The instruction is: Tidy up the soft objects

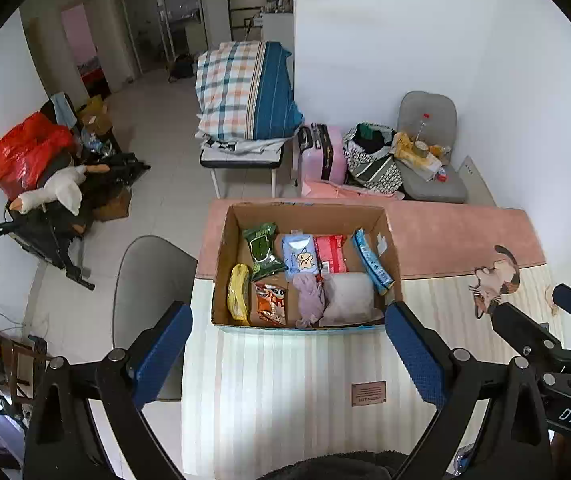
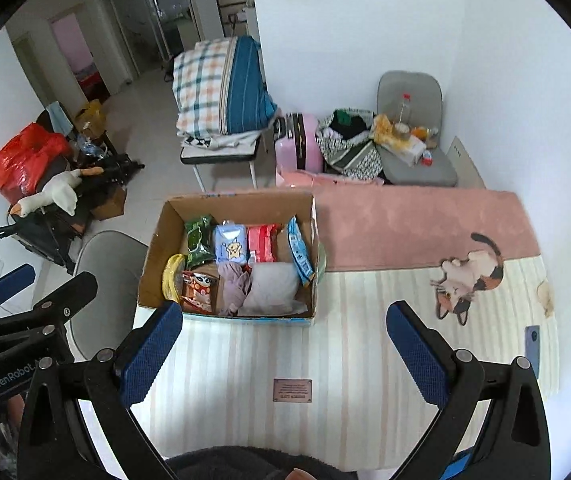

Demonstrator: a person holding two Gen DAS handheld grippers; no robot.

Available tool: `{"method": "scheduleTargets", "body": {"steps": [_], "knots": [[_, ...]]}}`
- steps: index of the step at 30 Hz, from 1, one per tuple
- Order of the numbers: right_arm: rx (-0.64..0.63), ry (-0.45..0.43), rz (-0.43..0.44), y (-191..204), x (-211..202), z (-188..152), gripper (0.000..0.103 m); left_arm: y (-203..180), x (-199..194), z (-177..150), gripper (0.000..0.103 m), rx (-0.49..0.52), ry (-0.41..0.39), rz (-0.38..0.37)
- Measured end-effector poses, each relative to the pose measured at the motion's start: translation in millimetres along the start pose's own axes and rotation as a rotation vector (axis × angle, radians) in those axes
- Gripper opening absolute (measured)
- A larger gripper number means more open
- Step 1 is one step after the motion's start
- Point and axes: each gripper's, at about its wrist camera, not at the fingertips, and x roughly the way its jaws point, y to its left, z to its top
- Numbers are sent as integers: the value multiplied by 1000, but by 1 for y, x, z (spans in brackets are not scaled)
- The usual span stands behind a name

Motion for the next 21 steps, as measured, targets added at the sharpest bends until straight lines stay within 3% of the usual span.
{"method": "scheduleTargets", "body": {"steps": [9,19,21], "knots": [[-20,-49,-42,-4,-28,1,103,-2,-23,-3,99,-14,-27,-11],[-22,-53,-54,-4,-27,7,103,-1,-25,-3,99,-12,-51,29],[-22,-52,-57,-4,-26,7,103,-3,-24,-3,103,-7,-50,31]]}}
